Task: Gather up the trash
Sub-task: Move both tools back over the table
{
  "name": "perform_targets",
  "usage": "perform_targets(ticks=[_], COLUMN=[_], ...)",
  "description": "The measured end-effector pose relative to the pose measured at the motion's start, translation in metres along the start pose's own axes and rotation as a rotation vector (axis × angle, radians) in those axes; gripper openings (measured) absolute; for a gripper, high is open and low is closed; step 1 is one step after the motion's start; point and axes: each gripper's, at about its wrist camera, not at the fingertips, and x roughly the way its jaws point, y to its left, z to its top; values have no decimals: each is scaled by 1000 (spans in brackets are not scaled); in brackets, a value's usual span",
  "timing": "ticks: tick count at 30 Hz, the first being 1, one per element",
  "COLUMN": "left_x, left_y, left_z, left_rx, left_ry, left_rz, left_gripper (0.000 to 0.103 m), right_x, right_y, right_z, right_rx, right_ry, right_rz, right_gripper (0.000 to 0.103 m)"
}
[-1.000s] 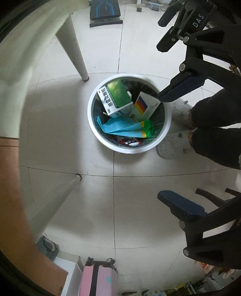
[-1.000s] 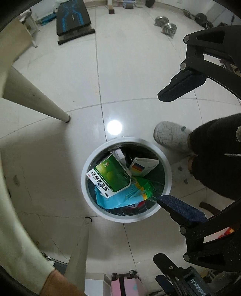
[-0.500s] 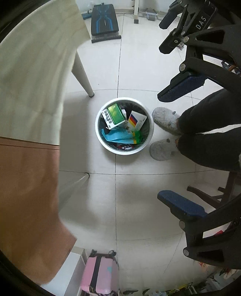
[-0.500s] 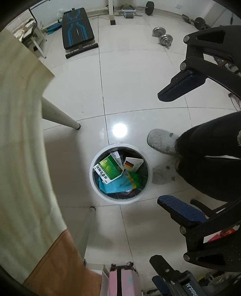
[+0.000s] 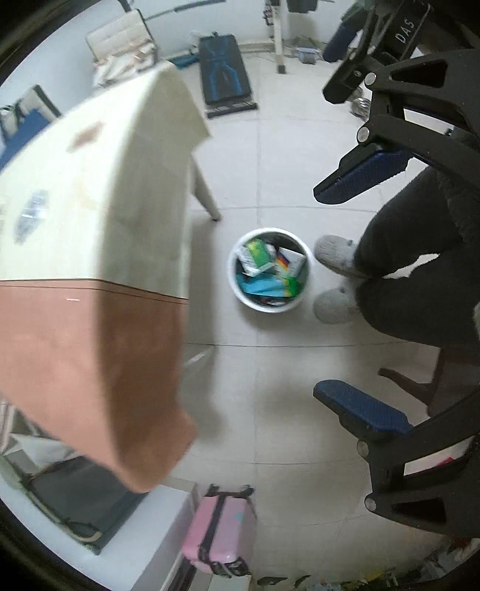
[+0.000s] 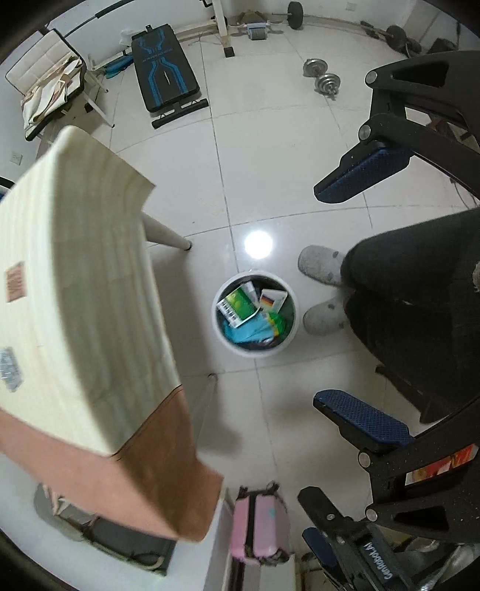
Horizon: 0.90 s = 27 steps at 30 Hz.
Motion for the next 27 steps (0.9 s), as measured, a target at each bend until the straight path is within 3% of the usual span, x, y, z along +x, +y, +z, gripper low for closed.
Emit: perform_targets(ticks=[3, 8, 14, 17, 21, 27], left_x=[-26, -52, -39, -23, 11, 69], left_y=[-3, -15, -35, -53, -74, -79], left_z=[32, 104, 200, 250, 310, 376], left_rx=[-15, -30, -103, -156, -238, -430], left_ry=[-68, -168, -167, -145, -118, -17], left_rz=[-35, -30, -70, -39, 51, 184], left_gripper=[97, 97, 97, 97, 97, 97], right_x=[-32, -68, -69, -53, -20, 31], right_y=[-2, -13, -27, -29, -17, 46], right_z=[28, 93, 199, 266, 374, 526], right_rx=[39, 86, 58, -28, -237, -660], right_ry=[-45, -119, -124, -94, -46, 29], right_rz=[21, 22, -14, -38, -78, -149], right_gripper=[102, 102, 102, 102, 102, 102])
